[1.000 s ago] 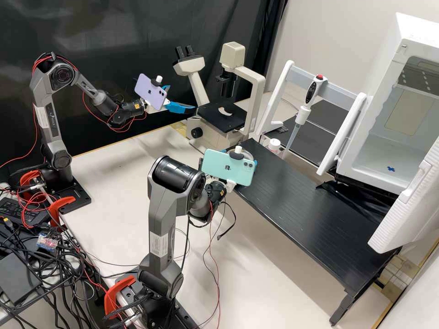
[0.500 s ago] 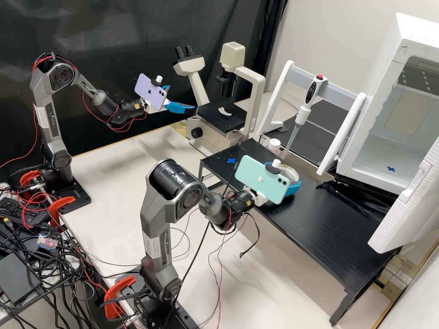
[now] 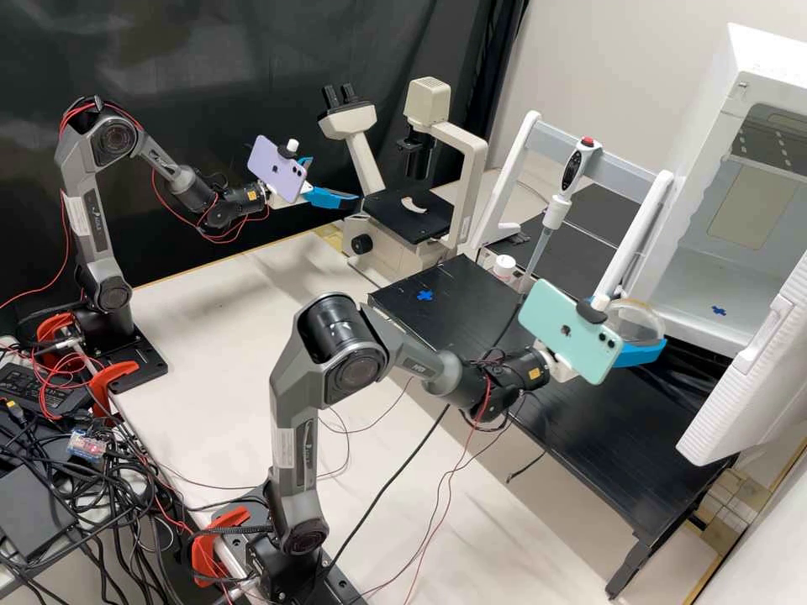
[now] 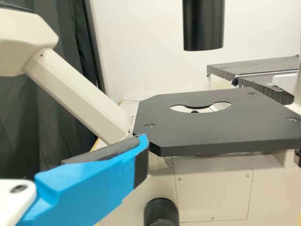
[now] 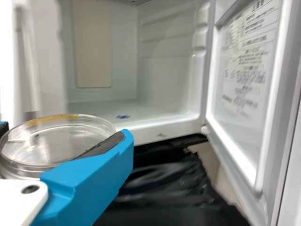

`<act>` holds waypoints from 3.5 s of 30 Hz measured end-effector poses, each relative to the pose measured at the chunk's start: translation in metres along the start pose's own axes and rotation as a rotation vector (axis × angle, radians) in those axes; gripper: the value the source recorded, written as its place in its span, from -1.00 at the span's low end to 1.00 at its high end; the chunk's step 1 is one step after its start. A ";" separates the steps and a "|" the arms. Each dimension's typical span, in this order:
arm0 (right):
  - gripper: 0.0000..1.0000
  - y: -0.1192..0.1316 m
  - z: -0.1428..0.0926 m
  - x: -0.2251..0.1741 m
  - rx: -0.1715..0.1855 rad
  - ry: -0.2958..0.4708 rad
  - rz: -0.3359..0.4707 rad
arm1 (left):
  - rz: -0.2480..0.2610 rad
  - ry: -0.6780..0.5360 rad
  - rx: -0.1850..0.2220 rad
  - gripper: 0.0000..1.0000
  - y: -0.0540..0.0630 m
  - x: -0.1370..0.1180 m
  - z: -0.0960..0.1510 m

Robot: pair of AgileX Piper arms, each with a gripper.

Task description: Move the petri dish to the incubator

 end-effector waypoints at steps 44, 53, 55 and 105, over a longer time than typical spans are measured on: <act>-1.00 -0.009 0.010 0.218 -0.020 -0.161 -0.095 | 0.000 0.000 0.000 1.00 0.000 0.000 0.000; -1.00 -0.018 0.012 0.226 -0.018 -0.161 -0.114 | 0.000 0.000 0.000 1.00 0.000 0.000 0.000; -1.00 -0.020 0.014 0.226 -0.019 -0.168 -0.120 | 0.000 0.000 0.000 1.00 0.000 0.000 0.000; 1.00 0.039 0.009 0.075 0.032 -0.055 0.013 | 0.000 0.000 0.000 1.00 0.000 0.000 0.000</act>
